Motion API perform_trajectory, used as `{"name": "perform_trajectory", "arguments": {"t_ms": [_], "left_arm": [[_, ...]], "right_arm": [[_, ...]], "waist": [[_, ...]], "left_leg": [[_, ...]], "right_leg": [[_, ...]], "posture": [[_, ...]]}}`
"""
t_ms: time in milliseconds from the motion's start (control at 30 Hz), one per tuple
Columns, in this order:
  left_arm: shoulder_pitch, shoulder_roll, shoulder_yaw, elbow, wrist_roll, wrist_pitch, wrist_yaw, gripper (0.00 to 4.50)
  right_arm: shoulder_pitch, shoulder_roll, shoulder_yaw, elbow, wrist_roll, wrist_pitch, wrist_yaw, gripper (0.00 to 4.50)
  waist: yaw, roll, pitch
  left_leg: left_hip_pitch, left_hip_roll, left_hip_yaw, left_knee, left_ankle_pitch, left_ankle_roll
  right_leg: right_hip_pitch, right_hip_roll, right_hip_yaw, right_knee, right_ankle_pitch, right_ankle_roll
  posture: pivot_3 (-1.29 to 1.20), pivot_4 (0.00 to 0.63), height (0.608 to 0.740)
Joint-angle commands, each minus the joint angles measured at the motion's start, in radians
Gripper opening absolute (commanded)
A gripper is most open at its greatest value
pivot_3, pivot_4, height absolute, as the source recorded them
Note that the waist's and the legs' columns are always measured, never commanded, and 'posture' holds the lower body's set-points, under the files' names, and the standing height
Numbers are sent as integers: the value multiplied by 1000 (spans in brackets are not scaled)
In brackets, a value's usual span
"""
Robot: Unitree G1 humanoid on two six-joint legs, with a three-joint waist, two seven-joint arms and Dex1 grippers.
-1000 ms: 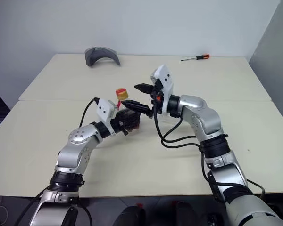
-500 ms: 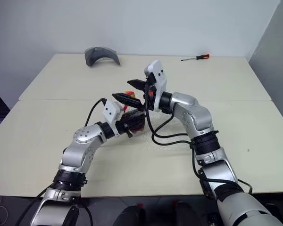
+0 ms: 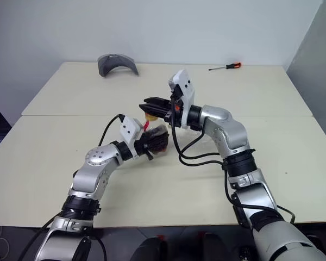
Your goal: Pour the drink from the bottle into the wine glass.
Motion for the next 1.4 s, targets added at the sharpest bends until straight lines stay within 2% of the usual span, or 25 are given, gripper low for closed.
{"name": "perform_trajectory", "arguments": {"t_ms": [33, 267, 367, 533, 1033, 1400], "left_arm": [[-44, -2, 8, -22, -1, -36, -1, 1006], [-48, -3, 6, -15, 0, -45, -3, 997], [-48, -2, 8, -14, -1, -46, -5, 972], [-47, -4, 5, -19, -2, -45, -6, 965], [-45, -20, -4, -41, -4, -35, -1, 936], [-53, -20, -2, -29, -4, -37, -2, 924]], "right_arm": [[-15, 7, 11, -22, -1, -19, 28, 41], [-24, 7, -4, -7, -7, -28, 36, 0], [-34, 8, -15, 3, 1, -24, 40, 622], [-37, 11, -23, 3, 19, -9, 50, 2291], [-14, 2, 30, 26, -49, -50, 74, 2305], [-38, 13, -8, 56, -37, -48, 56, 2305]], "waist": [[0, 0, 0], [0, 0, 0], [0, 0, 0], [0, 0, 0], [0, 0, 0], [0, 0, 0]], "left_leg": [[0, 0, 0, 0, 0, 0], [0, 0, 0, 0, 0, 0], [0, 0, 0, 0, 0, 0], [0, 0, 0, 0, 0, 0], [0, 0, 0, 0, 0, 0], [0, 0, 0, 0, 0, 0]], "right_leg": [[0, 0, 0, 0, 0, 0], [0, 0, 0, 0, 0, 0], [0, 0, 0, 0, 0, 0], [0, 0, 0, 0, 0, 0], [0, 0, 0, 0, 0, 0], [0, 0, 0, 0, 0, 0]], "posture": [[0, 150, 740], [0, 150, 740], [0, 150, 740], [0, 150, 740], [0, 150, 740], [0, 150, 740]]}}
